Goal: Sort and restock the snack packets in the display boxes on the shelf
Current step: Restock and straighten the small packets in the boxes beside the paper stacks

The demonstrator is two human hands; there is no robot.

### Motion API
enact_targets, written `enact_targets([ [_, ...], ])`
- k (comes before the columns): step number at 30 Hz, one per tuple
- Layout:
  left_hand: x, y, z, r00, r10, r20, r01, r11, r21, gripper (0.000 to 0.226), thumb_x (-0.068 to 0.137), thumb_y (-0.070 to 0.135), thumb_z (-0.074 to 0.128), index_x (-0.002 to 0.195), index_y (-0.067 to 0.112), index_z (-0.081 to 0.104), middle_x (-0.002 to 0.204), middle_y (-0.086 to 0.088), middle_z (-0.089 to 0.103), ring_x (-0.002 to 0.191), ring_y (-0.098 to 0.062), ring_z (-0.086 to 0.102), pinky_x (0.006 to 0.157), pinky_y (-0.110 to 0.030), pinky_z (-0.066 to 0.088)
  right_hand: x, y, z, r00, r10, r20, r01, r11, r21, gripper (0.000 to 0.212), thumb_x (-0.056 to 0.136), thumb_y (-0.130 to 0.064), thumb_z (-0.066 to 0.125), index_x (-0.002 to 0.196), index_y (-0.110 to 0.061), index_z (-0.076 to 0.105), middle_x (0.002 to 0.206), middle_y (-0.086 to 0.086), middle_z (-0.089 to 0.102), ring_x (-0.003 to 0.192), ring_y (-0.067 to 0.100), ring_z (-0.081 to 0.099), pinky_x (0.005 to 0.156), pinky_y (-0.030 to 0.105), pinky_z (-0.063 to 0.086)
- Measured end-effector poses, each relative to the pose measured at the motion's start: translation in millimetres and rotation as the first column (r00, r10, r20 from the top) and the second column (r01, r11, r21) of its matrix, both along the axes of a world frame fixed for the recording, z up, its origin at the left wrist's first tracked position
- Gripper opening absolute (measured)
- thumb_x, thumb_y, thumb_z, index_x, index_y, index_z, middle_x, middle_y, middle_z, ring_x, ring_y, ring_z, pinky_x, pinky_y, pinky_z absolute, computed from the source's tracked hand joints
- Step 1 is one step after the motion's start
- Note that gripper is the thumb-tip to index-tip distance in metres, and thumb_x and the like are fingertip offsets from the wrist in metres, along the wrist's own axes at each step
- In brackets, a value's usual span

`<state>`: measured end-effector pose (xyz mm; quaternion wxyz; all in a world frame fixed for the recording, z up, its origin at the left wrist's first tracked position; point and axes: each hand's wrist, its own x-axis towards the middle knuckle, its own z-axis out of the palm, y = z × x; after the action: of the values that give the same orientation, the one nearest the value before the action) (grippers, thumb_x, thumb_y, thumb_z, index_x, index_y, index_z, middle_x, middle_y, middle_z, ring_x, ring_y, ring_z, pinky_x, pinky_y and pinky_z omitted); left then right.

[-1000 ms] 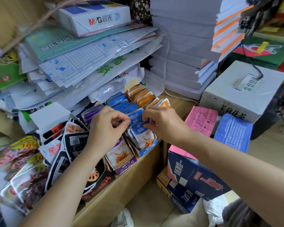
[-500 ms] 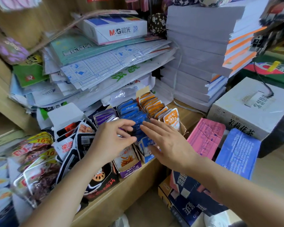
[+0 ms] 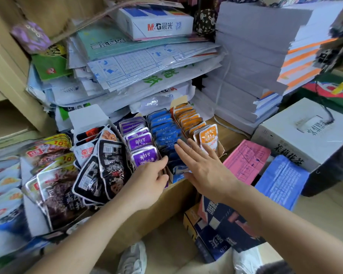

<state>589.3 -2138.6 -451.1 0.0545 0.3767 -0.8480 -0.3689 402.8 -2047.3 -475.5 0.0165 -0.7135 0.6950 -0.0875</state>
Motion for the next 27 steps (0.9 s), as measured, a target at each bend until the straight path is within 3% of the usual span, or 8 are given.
enact_targets([
  [3, -2.4, 9.4, -5.1, 0.999, -0.036, 0.003, 0.036, 0.999, 0.025, 0.071, 0.104, 0.022, 0.052, 0.162, 0.028, 0.011, 0.162, 0.005, 0.028, 0.148, -0.014, 0.029, 0.12, -0.029, 0.027, -1.4, -1.9, -1.0, 1.0, -0.005, -0.03, 0.006, 0.999, 0.04, 0.088, 0.101, -0.037, 0.053, 0.161, -0.026, -0.01, 0.169, -0.005, -0.015, 0.155, 0.024, -0.016, 0.125, 0.051, -0.005],
  [6, -2.3, 18.9, -8.0, 0.997, -0.071, -0.008, 0.07, 0.998, -0.003, 0.076, 0.104, 0.023, 0.053, 0.162, 0.025, 0.004, 0.166, 0.012, 0.006, 0.153, -0.005, 0.001, 0.118, -0.019, 0.006, -1.3, -2.2, 2.4, 1.0, 0.008, 0.002, -0.008, 0.999, 0.04, 0.093, 0.098, -0.037, 0.059, 0.161, -0.026, -0.007, 0.169, -0.004, -0.012, 0.156, 0.022, -0.013, 0.125, 0.049, -0.005],
  [9, 4.4, 21.5, -15.2, 0.997, -0.009, -0.082, 0.006, 0.999, -0.036, 0.077, 0.101, 0.024, 0.059, 0.162, 0.026, 0.012, 0.164, 0.016, 0.014, 0.147, 0.004, 0.009, 0.112, -0.009, 0.009, -3.8, 3.3, 13.6, 0.995, -0.038, 0.093, 0.042, 0.999, -0.035, 0.094, 0.095, -0.034, 0.061, 0.162, -0.028, -0.004, 0.169, -0.009, -0.012, 0.155, 0.014, -0.014, 0.124, 0.04, -0.009],
  [12, 12.0, 25.2, -20.5, 0.998, -0.041, -0.056, 0.027, 0.973, -0.227, 0.078, 0.098, 0.024, 0.062, 0.161, 0.023, 0.017, 0.159, 0.017, 0.024, 0.138, 0.01, 0.014, 0.101, 0.007, -0.001, -3.3, 16.5, 18.4, 0.991, -0.11, 0.072, 0.118, 0.987, -0.109, 0.097, 0.093, -0.036, 0.06, 0.161, -0.025, -0.008, 0.168, -0.008, -0.017, 0.155, 0.015, -0.017, 0.125, 0.043, -0.008],
  [15, 16.0, 32.9, -27.5, 0.991, -0.118, 0.062, 0.133, 0.921, -0.366, 0.084, 0.099, 0.035, 0.058, 0.162, 0.024, 0.003, 0.165, 0.014, 0.001, 0.15, 0.0, 0.001, 0.101, 0.0, -0.018, 5.8, 25.2, 9.2, 0.997, -0.069, -0.044, 0.071, 0.997, 0.033, 0.1, 0.095, -0.047, 0.054, 0.158, -0.025, -0.021, 0.164, -0.005, -0.029, 0.151, 0.021, -0.029, 0.124, 0.049, -0.012],
  [18, 18.1, 36.7, -36.1, 0.981, -0.151, 0.123, 0.189, 0.884, -0.428, 0.09, 0.098, 0.042, 0.056, 0.16, 0.025, -0.007, 0.164, 0.012, -0.016, 0.154, -0.008, -0.005, 0.107, -0.01, -0.02, 8.5, 23.8, 0.9, 0.997, -0.048, -0.057, 0.055, 0.99, 0.13, 0.102, 0.095, -0.051, 0.053, 0.157, -0.025, -0.023, 0.163, -0.003, -0.03, 0.15, 0.023, -0.03, 0.124, 0.05, -0.014],
  [25, 18.8, 39.8, -44.2, 0.981, -0.148, 0.125, 0.191, 0.852, -0.488, 0.096, 0.093, 0.044, 0.063, 0.162, 0.02, 0.001, 0.17, 0.002, -0.001, 0.155, -0.015, 0.006, 0.119, -0.021, -0.003, 9.6, 36.4, 13.1, 0.987, -0.153, 0.039, 0.155, 0.986, -0.062, 0.101, 0.091, -0.04, 0.053, 0.158, -0.023, -0.02, 0.165, -0.005, -0.028, 0.151, 0.021, -0.03, 0.124, 0.048, -0.011],
  [27, 18.3, 42.0, -46.5, 0.988, -0.132, 0.081, 0.155, 0.86, -0.486, 0.092, 0.092, 0.036, 0.067, 0.162, 0.02, 0.008, 0.169, 0.005, 0.007, 0.155, -0.012, 0.009, 0.122, -0.021, -0.002, 17.7, 42.7, 8.5, 0.989, -0.142, 0.037, 0.145, 0.986, -0.08, 0.092, 0.095, -0.037, 0.054, 0.162, -0.023, -0.008, 0.168, -0.002, -0.016, 0.155, 0.023, -0.019, 0.126, 0.046, -0.004],
])
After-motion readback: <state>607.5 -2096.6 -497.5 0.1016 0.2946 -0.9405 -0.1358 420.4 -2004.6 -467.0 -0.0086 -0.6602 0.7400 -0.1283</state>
